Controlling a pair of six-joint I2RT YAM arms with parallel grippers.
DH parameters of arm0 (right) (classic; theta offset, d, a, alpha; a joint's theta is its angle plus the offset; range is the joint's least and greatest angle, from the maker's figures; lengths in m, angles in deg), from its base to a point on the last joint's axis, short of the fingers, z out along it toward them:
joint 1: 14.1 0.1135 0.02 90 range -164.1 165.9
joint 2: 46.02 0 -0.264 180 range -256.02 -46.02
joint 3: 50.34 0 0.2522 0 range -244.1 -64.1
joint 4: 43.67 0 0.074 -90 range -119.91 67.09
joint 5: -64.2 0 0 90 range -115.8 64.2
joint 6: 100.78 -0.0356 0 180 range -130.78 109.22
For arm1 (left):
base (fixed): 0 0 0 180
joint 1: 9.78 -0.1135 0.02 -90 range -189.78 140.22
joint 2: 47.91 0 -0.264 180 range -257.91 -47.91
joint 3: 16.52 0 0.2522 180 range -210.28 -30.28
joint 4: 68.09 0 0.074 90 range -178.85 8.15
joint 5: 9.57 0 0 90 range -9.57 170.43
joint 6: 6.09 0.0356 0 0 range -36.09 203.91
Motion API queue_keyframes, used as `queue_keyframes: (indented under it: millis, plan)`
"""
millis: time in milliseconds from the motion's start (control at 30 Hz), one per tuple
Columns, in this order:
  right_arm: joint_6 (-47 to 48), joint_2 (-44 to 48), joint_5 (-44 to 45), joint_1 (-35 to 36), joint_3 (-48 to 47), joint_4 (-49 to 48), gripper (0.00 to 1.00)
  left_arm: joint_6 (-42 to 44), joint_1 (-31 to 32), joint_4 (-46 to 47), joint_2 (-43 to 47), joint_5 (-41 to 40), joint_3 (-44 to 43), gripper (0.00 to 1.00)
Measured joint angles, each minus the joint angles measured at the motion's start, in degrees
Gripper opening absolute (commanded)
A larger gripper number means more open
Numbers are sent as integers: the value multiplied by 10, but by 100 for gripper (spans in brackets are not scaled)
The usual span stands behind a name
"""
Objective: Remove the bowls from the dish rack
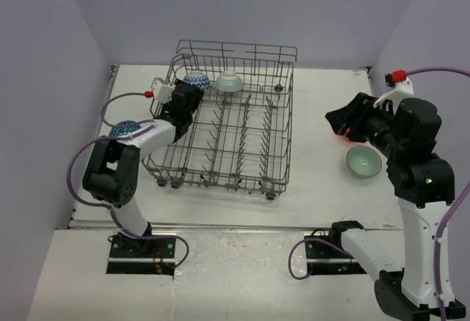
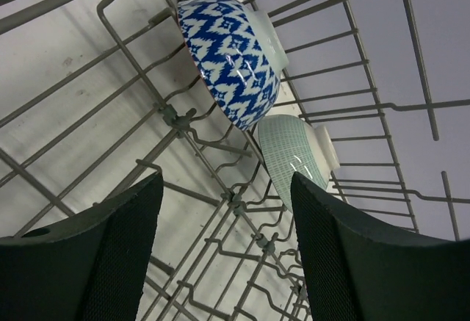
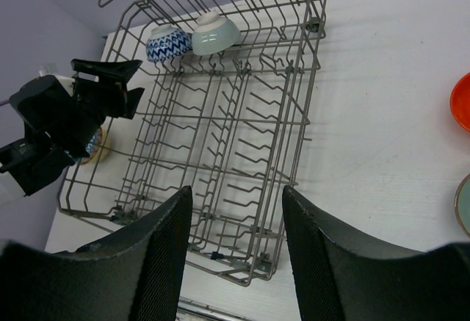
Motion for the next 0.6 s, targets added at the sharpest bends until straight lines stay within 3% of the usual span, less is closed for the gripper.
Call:
queue_keyframes:
  millis: [600]
  plan:
    - [20, 24, 7, 14, -5, 1, 54, 22, -36, 246, -139, 54, -43, 72]
